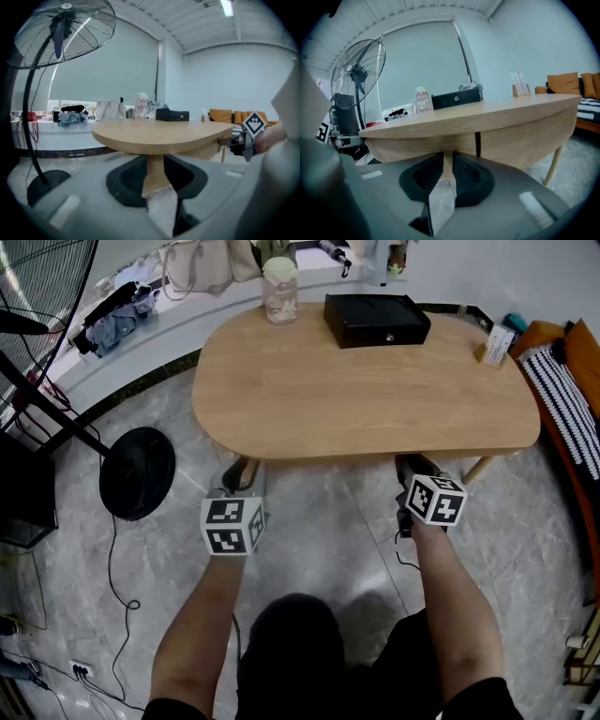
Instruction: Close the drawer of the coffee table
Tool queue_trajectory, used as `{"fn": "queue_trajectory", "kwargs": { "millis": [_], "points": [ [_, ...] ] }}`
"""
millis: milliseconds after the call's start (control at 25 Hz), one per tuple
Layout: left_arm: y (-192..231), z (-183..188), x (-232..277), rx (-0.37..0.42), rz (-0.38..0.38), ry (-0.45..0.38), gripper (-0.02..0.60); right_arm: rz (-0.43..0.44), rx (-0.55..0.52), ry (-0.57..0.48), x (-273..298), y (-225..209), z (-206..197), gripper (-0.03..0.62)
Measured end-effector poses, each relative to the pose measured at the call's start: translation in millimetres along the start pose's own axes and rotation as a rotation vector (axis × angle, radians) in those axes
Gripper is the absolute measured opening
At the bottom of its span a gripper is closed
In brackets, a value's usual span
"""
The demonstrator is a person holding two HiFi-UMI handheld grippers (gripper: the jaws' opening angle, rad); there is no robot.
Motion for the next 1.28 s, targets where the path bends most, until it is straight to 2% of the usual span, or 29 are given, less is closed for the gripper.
{"fn": "queue_trajectory", "kwargs": {
  "millis": [160,320,440,560,720,880,1040,1120,1280],
  "points": [
    [-1.7,-2.3,-5.1,-0.039,-0.019,-0.009,0.117,0.017,0.025,0.010,-4.7,0.0,-6.7,0.067],
    [-5.7,-6.7,-15.0,-0.015,-0.021,-0.002,0.098,0.046,0.073,-0.001,-19.4,2.0,-17.6,0.052],
    [-7.3,-11.2,-25.5,-0.030,-0.013,0.004,0.082,0.061,0.092,-0.006,-37.3,2.9,-26.4,0.035],
    [-9.3,-15.7,-34.3,-0.037,0.000,0.008,0.058,0.067,0.062,-0.031,-55.3,3.2,-28.7,0.018],
    [-3.0,-24.3,-23.3,-0.023,0.026,0.069,0.071,0.088,-0.037,-0.043,-58.9,10.9,-13.2,0.017],
    [3.6,-34.9,-3.7,-0.015,0.043,0.124,0.075,0.113,-0.025,-0.039,-53.3,17.0,-13.2,0.018],
    [9.8,-30.7,11.9,-0.009,0.068,0.126,0.077,0.091,0.013,-0.011,-37.6,8.5,-22.0,0.037],
    [13.2,-27.8,14.6,0.013,0.093,0.130,0.020,0.093,0.041,-0.018,-38.0,7.3,-24.0,0.037],
    [15.5,-30.8,13.2,0.033,0.079,0.108,0.014,0.102,0.006,0.003,-44.1,10.7,-32.2,0.038]
  ]
}}
Point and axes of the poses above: the fingertips, and each gripper's own axes: x forward along the fingers, y to its left, z out of its top, the point moved 5 cm from there along -x, backward along the fingers, and after that the axes turned 3 degrees about x, right-handed, at the moved point
